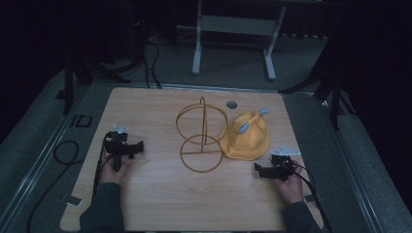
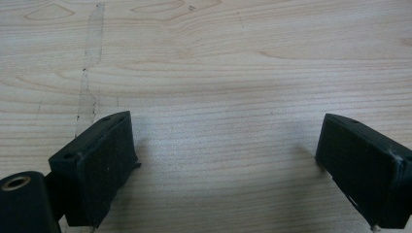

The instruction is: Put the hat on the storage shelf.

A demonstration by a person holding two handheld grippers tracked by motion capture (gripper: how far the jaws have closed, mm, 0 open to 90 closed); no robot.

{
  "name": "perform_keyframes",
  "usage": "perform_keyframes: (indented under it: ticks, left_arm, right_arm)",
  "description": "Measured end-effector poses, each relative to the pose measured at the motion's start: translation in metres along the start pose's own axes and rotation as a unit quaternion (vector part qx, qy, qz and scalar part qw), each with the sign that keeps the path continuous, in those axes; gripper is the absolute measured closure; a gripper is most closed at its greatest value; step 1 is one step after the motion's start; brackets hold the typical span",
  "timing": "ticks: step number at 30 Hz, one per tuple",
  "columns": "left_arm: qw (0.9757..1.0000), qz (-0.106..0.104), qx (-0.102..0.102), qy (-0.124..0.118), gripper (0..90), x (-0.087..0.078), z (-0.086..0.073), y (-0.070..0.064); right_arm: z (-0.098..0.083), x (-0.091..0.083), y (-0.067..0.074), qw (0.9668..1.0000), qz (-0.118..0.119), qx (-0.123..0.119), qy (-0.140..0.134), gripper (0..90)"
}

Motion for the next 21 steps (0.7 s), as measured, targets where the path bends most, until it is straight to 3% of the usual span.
perform_keyframes:
  ticks: [6,9,13,16,17,21]
  left_arm:
    - [1.0000,0.000,0.000,0.000,7.3,0.000,0.000,0.000]
    - [1.0000,0.000,0.000,0.000,7.3,0.000,0.000,0.000]
    - [1.0000,0.000,0.000,0.000,7.3,0.000,0.000,0.000]
    - [1.0000,0.000,0.000,0.000,7.3,0.000,0.000,0.000]
    - [1.0000,0.000,0.000,0.000,7.3,0.000,0.000,0.000]
    - [1.0000,0.000,0.001,0.001,7.3,0.000,0.000,0.000]
  right_arm:
    - [0.000,0.000,0.000,1.0000,0.001,0.000,0.001,12.8]
    - [0.001,-0.001,-0.002,1.0000,-0.001,0.003,0.004,17.7]
    - [0.005,-0.006,-0.006,0.9995,-0.009,0.007,0.030,32.2]
    - [0.009,-0.011,-0.008,0.9983,0.004,-0.013,0.057,40.2]
    - [0.011,-0.014,-0.009,0.9968,-0.008,-0.036,0.072,42.1]
    - [0.018,-0.023,-0.012,0.9954,-0.012,-0.049,0.081,44.4]
Point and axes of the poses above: each handheld gripper's, and its own axes: x roughly forward along the jaws, z roughly out of its top, y roughly to its left, the point moved 3 cm from there along x, roughly forward along the jaws, and after that the axes turned 1 degree about -y, right-handed, at the moved point
